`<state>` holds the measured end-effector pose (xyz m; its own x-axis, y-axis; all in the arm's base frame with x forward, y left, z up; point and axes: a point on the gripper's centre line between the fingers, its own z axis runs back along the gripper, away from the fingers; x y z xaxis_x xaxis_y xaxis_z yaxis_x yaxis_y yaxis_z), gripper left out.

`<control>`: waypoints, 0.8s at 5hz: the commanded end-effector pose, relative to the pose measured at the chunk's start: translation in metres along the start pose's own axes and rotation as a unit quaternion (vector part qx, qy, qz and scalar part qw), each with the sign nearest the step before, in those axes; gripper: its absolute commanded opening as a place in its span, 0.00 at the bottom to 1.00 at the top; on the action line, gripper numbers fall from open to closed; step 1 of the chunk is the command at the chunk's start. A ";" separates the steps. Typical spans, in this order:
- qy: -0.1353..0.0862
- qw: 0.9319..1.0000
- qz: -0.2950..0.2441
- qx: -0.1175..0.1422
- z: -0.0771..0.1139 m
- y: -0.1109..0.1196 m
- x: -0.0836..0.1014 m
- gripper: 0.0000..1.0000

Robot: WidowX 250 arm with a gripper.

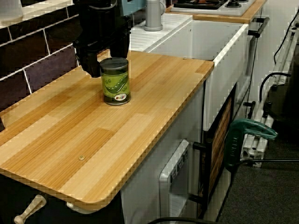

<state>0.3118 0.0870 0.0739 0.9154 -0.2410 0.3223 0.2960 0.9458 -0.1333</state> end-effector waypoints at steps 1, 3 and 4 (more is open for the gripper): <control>-0.017 1.000 -0.015 0.012 0.024 0.007 -0.011 1.00; -0.014 1.000 -0.024 0.007 0.030 0.007 -0.016 1.00; -0.011 1.000 -0.024 0.005 0.030 0.007 -0.025 1.00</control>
<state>0.2811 0.0967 0.0753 0.9114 -0.2686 0.3119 0.3270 0.9326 -0.1525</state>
